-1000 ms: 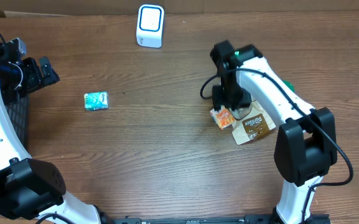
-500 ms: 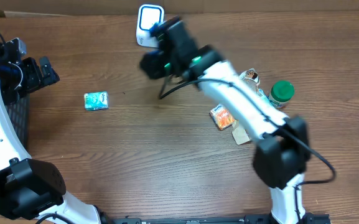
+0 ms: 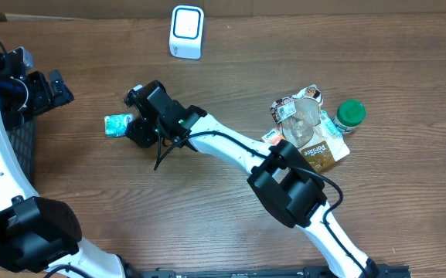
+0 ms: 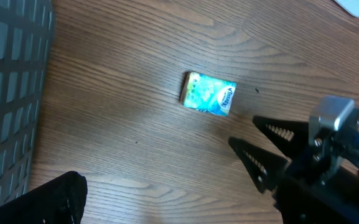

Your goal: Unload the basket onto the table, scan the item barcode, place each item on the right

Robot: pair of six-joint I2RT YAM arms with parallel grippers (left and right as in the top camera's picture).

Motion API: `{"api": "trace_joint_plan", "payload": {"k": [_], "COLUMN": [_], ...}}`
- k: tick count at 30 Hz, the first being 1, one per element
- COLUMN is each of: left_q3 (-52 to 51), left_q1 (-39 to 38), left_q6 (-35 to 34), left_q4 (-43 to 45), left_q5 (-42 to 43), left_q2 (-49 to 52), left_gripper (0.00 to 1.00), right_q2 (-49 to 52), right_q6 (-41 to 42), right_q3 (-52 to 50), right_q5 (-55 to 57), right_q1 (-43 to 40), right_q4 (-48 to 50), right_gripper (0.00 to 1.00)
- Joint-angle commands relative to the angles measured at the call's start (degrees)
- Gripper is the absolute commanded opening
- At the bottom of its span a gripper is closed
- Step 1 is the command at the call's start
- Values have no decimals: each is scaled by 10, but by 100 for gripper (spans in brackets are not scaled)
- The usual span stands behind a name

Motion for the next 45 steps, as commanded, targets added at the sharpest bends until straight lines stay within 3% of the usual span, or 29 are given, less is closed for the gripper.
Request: {"api": "trace_joint_plan", "payload": {"k": [1,9,18,28,37,42,44,45], "left_q3": [2,2,2,2,2,2,2,2], "left_q1": [-4,-4,-4,-4,-4,-4,-4,-4], "left_q6": [11,11,11,11,11,11,11,11], "left_q4": [0,0,0,0,0,0,0,0], "left_q5": [7,7,7,7,7,7,7,7], "left_q2": [-2,-2,-2,-2,-2,-2,-2,-2], "left_gripper": [100,100,100,100,100,99,100,100], "right_q2": [23,39,78,79,79,79,78,77], "right_q6": [-4,8,42,57,72,71,71,71], "right_q3": [17,17,17,16,16,16,16,16], "right_q5": [-7,32,123,187,169,102,85,86], "right_q1": [-5,4,25,26,37,39,39,39], "right_q4": [28,137,199,185,155,124,103,95], "right_gripper": [50,42,41,37,34,20,6,4]}}
